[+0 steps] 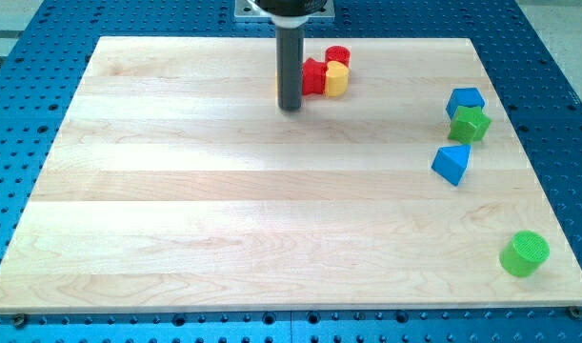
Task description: Push the cube closely to the green star and triangle
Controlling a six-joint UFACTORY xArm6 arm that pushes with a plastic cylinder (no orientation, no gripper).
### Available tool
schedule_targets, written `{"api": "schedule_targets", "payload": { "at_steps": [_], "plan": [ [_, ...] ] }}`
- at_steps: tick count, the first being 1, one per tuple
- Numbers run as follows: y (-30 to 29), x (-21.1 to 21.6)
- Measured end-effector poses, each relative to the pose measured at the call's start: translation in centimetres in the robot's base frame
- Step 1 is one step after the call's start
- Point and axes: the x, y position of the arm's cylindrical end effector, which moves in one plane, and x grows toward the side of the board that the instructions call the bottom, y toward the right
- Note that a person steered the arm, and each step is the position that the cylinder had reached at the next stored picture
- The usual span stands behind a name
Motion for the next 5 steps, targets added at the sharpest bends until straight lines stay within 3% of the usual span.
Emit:
{"api": "schedule_targets", "payload": {
  "at_steps": [2,3,4,5],
  "plan": [
    [16.7,0.1],
    [22.7,-2.0],
    [25.2,-2.6],
    [25.1,2.8]
  ]
}}
